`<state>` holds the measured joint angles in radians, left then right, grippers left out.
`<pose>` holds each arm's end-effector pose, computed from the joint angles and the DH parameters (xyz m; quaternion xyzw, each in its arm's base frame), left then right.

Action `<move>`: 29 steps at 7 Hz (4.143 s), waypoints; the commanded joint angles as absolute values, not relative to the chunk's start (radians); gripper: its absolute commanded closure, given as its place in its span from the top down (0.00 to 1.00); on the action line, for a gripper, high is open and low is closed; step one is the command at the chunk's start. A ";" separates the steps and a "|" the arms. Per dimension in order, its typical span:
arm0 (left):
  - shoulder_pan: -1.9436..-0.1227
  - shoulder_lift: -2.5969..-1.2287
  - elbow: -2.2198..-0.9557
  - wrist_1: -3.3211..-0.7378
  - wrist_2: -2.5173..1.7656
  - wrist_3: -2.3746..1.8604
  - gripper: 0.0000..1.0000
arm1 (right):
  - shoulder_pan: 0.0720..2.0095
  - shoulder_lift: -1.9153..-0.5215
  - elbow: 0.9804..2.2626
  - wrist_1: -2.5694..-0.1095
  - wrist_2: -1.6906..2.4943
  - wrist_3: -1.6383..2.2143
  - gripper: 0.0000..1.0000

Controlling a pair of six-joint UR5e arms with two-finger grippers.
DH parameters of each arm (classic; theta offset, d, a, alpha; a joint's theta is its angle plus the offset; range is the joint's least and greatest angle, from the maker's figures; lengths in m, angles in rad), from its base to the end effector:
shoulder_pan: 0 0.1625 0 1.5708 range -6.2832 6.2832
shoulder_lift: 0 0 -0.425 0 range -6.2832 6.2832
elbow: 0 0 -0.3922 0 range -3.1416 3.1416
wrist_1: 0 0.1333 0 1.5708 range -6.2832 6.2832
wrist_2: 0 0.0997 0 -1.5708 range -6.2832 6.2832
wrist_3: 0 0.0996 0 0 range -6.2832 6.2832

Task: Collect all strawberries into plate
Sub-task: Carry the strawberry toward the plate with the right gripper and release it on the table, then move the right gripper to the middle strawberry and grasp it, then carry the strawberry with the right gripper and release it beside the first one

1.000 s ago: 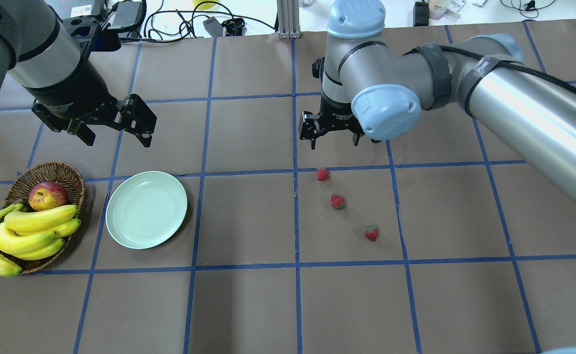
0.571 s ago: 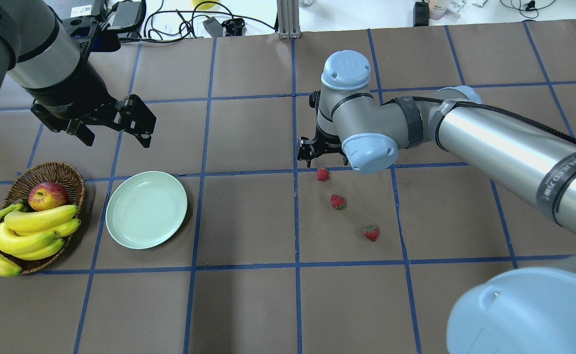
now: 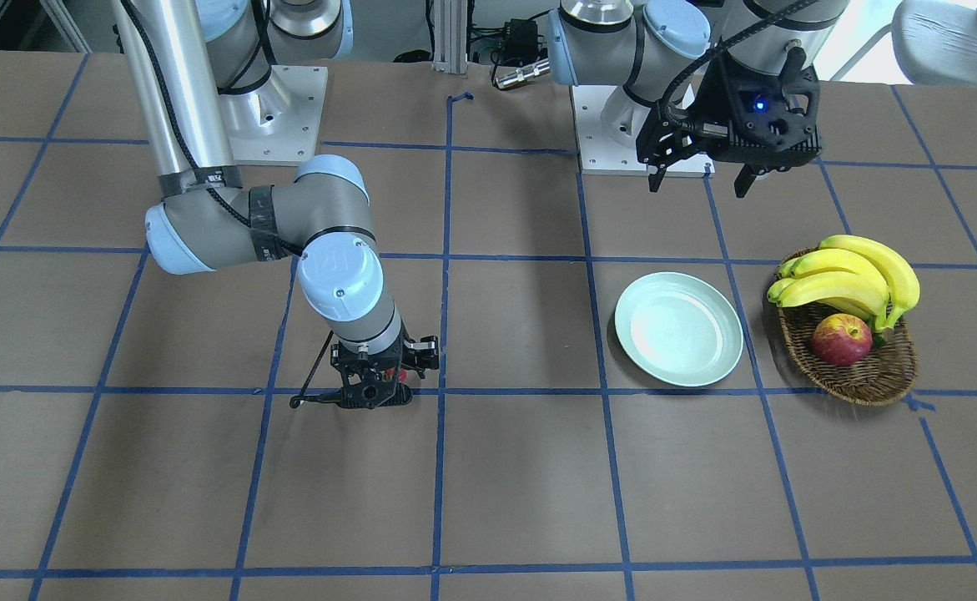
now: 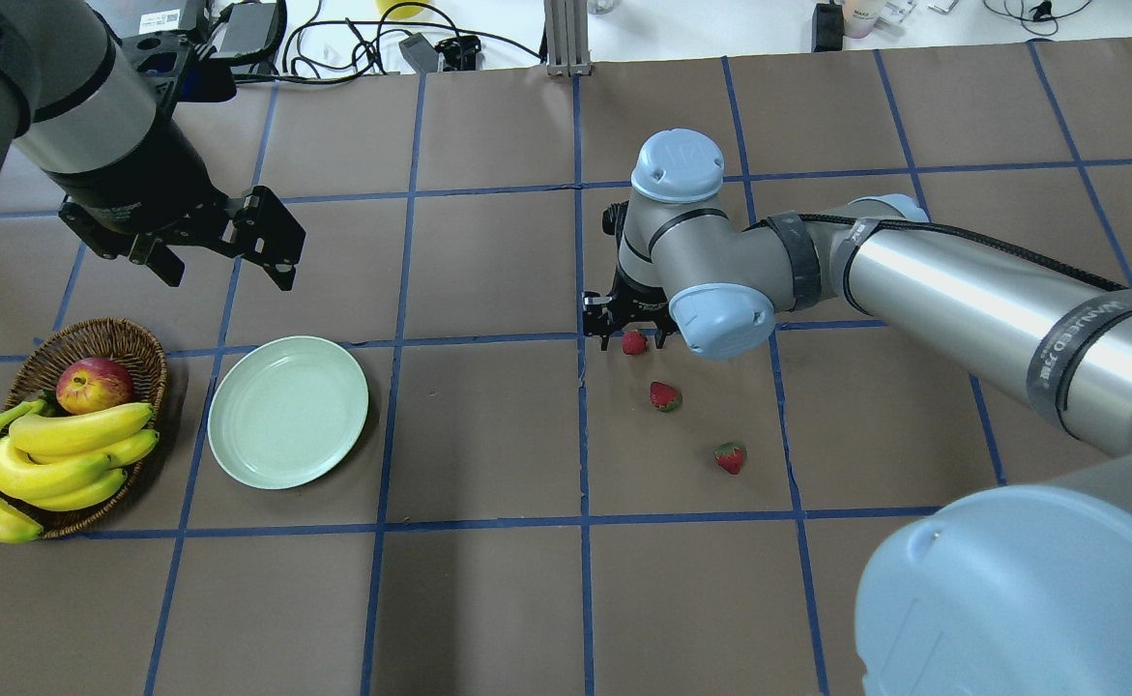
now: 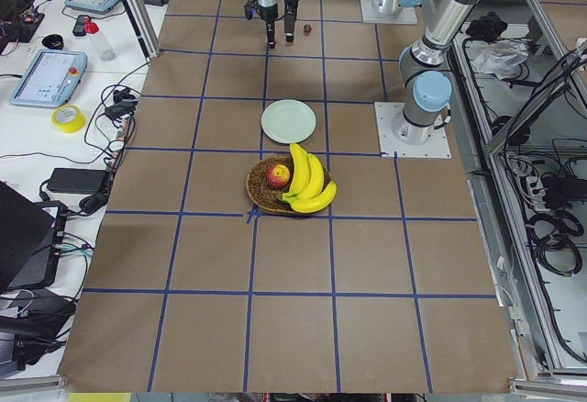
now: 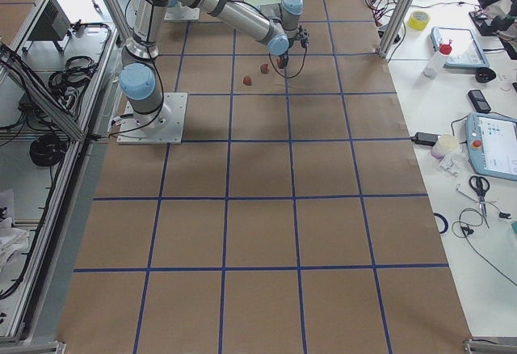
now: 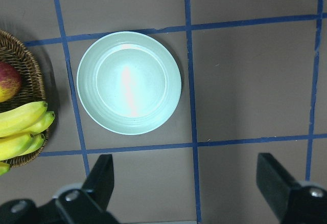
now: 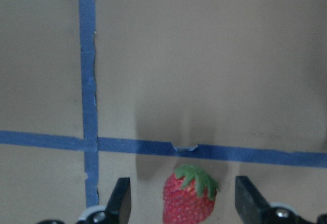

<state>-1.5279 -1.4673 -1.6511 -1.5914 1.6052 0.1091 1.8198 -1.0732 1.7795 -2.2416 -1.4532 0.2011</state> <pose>-0.1105 -0.4533 0.4950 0.0331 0.9993 0.0000 0.0173 0.2877 -0.5432 0.1790 -0.0229 0.9979 0.0304 0.0533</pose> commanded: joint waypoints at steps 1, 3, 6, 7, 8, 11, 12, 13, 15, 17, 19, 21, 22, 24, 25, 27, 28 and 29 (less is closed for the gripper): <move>-1.522 -1.463 -1.651 -1.595 1.612 0.110 1.00 | 1.819 -1.078 1.787 -2.240 -1.456 0.199 0.00; -1.522 -1.463 -1.652 -1.595 1.611 0.110 1.00 | 1.834 -1.097 1.773 -2.237 -1.448 0.204 0.00; -1.526 -1.465 -1.652 -1.591 1.599 0.110 1.00 | 2.027 -1.074 1.746 -2.333 -1.425 0.264 0.00; -1.526 -1.466 -1.652 -1.588 1.600 0.110 1.00 | 2.039 -1.045 1.746 -2.338 -1.427 0.264 0.00; -1.526 -1.463 -1.652 -1.589 1.609 0.110 1.00 | 2.039 -1.037 1.746 -2.348 -1.431 0.264 0.12; -1.528 -1.463 -1.654 -1.589 1.605 0.110 1.00 | 2.031 -1.058 1.756 -2.335 -1.450 0.262 1.00; -1.529 -1.463 -1.654 -1.589 1.605 0.110 1.00 | 1.993 -1.101 1.759 -2.303 -1.453 0.253 1.00; -1.529 -1.465 -1.655 -1.591 1.602 0.110 1.00 | 1.929 -1.162 1.763 -2.198 -1.463 0.224 1.00; -1.528 -1.463 -1.654 -1.591 1.609 0.110 1.00 | 1.859 -1.219 1.822 -2.115 -1.552 0.190 1.00; -1.528 -1.466 -1.657 -1.592 1.606 0.112 1.00 | 1.845 -1.220 1.957 -2.274 -1.566 0.170 0.96; -1.526 -1.463 -1.655 -1.591 1.609 0.110 1.00 | 1.845 -1.220 2.042 -2.391 -1.555 0.170 0.70; -1.526 -1.465 -1.657 -1.592 1.608 0.112 1.00 | 1.845 -1.221 2.046 -2.388 -1.554 0.170 0.10; -1.526 -1.463 -1.655 -1.591 1.608 0.112 1.00 | 1.845 -1.221 2.036 -2.391 -1.549 0.170 0.00; -1.526 -1.466 -1.657 -1.592 1.606 0.112 1.00 | 1.911 -1.223 1.975 -2.393 -1.472 0.213 0.00; -1.526 -1.468 -1.657 -1.586 1.606 0.112 1.00 | 1.987 -1.210 1.935 -2.395 -1.477 0.257 0.00; -1.526 -1.465 -1.655 -1.586 1.609 0.112 1.00 | 2.087 -1.189 1.911 -2.396 -1.476 0.293 0.00; -1.526 -1.470 -1.657 -1.585 1.606 0.112 1.00 | 2.112 -1.158 1.873 -2.401 -1.471 0.308 0.00; -1.526 -1.468 -1.655 -1.583 1.608 0.112 1.00 | 2.131 -1.107 1.821 -2.401 -1.471 0.311 0.00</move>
<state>-1.5263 -1.4676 -1.6558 -1.5847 1.6075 0.1120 2.1015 -1.1578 1.8754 -2.3991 -1.4730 0.3014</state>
